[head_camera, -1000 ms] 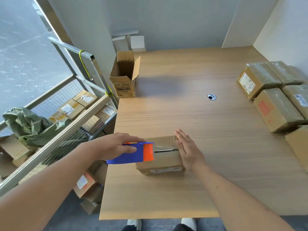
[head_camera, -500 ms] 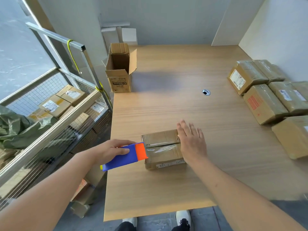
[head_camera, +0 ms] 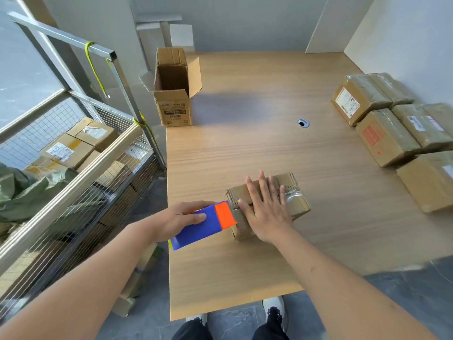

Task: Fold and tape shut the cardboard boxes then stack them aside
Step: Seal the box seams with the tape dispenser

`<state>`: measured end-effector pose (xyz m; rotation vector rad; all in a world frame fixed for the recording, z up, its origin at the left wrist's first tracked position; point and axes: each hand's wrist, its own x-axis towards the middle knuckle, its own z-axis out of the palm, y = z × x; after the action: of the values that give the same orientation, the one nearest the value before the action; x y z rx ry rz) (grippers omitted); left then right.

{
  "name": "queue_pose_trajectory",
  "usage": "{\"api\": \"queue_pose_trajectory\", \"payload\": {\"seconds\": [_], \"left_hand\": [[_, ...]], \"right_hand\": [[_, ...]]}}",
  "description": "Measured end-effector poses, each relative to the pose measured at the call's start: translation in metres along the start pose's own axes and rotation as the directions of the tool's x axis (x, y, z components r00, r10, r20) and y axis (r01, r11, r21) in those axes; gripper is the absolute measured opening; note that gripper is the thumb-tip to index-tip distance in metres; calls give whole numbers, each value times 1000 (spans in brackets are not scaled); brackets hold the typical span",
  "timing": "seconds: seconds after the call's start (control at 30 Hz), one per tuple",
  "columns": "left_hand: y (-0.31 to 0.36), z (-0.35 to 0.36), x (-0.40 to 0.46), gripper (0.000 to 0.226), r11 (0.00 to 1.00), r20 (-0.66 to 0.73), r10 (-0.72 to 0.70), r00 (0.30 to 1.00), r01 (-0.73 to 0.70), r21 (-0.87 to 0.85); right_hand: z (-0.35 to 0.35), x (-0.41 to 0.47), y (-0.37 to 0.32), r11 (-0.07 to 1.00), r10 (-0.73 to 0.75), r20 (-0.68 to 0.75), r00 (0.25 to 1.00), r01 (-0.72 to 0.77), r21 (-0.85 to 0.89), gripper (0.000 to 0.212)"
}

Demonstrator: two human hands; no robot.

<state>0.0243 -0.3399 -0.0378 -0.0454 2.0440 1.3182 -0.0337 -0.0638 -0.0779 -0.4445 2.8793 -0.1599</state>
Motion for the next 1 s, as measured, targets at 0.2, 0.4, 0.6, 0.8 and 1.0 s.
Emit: {"api": "queue_pose_trajectory", "payload": {"seconds": [0.2,0.4,0.6,0.8,1.0], "left_hand": [[-26,-14,-10,41,998,14,-32,999,31,62],[-8,-7,-1,46,927,45,52,998,-65,370],[6,11,16,42,913,-6,24,1000,-19,407],[25,7,27,44,895,18,-72,997,56,443],[19,3,28,45,841,-30,-141,990,136,523]], "right_hand": [[-5,0,-1,1000,12,47,999,-11,-9,73],[-5,-1,-1,1000,17,55,998,-15,-24,90],[-7,0,-3,1000,8,63,998,-7,-16,101],[-8,-1,-5,1000,6,54,999,-4,-30,101],[-21,-9,-19,996,81,117,990,-76,-47,95]]}}
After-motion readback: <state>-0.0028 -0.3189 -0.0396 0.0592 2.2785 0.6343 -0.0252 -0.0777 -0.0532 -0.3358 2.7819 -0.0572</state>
